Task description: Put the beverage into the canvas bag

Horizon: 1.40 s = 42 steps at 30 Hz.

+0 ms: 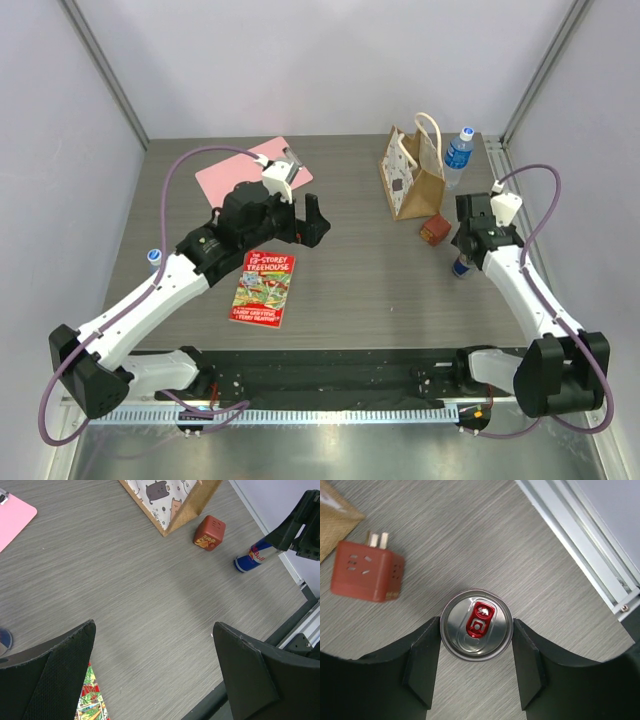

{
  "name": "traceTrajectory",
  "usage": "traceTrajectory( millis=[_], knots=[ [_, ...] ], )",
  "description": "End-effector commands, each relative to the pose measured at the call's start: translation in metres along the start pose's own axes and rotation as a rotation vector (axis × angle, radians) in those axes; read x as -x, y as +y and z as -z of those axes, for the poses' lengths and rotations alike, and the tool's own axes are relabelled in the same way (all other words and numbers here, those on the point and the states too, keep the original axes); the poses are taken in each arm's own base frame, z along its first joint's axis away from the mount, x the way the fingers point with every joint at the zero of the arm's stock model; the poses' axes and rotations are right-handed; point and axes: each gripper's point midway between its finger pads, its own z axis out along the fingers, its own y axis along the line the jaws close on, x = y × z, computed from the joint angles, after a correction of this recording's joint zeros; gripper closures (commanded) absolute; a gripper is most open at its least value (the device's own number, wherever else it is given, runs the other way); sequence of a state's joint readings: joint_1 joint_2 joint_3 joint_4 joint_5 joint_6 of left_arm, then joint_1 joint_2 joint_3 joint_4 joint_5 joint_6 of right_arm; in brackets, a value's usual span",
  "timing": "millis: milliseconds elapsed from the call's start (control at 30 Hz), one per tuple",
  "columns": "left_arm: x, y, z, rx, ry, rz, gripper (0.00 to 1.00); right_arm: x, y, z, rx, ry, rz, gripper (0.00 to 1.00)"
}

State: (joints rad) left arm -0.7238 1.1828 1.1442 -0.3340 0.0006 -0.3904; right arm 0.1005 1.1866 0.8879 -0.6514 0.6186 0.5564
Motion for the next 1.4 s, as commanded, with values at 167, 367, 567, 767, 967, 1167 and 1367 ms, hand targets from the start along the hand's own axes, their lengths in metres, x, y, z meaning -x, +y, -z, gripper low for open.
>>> traceTrajectory(
  millis=[167,367,567,767,967,1167,1367],
  knots=[
    [0.017,-0.005,-0.001,-0.007,-0.038,0.022,0.00,0.054,0.053,0.057,0.402,-0.150,0.029,0.94],
    [0.014,-0.008,-0.004,-0.024,-0.020,0.022,0.00,0.138,0.074,0.096,0.468,-0.292,0.014,0.99],
    [0.011,-0.007,-0.006,-0.017,-0.010,0.022,0.00,0.217,0.108,0.133,0.575,-0.425,-0.014,0.99],
    [0.013,-0.006,-0.003,-0.013,-0.013,0.017,0.00,0.256,0.151,0.134,0.674,-0.546,0.054,0.99],
    [0.017,-0.007,0.001,-0.016,-0.025,0.016,0.00,0.282,0.176,0.125,0.687,-0.640,0.072,0.99],
    [0.019,-0.009,0.003,-0.023,-0.032,0.017,0.00,0.277,0.206,0.099,0.711,-0.623,0.135,0.99],
    [0.023,-0.011,0.008,-0.032,-0.047,0.018,0.00,0.271,0.223,0.079,0.662,-0.656,0.221,0.99]
  ],
)
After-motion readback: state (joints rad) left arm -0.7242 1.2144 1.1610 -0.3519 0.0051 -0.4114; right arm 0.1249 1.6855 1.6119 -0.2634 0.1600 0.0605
